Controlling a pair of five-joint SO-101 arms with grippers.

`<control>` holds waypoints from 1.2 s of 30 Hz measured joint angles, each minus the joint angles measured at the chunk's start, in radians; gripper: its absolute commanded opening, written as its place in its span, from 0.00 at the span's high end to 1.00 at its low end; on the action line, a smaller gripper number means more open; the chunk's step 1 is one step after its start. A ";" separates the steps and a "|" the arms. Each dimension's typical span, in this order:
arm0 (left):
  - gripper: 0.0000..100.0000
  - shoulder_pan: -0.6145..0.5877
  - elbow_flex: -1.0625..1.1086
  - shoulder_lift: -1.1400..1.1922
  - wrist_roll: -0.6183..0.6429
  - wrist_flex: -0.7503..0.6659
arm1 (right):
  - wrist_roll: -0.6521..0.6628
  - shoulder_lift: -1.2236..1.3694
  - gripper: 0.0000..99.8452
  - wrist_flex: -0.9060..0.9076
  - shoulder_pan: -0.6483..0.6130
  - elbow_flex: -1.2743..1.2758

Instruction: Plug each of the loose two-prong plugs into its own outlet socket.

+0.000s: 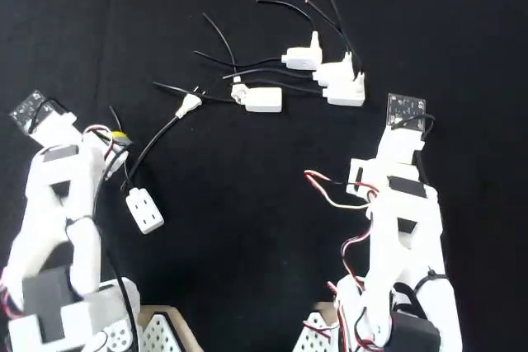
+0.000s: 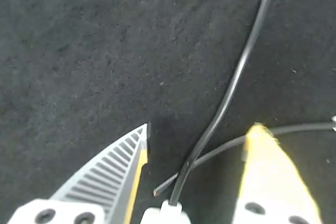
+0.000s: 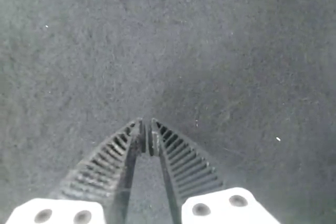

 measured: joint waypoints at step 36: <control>0.86 -0.055 -0.557 0.542 -0.141 0.371 | 0.000 0.000 0.99 0.000 0.000 0.000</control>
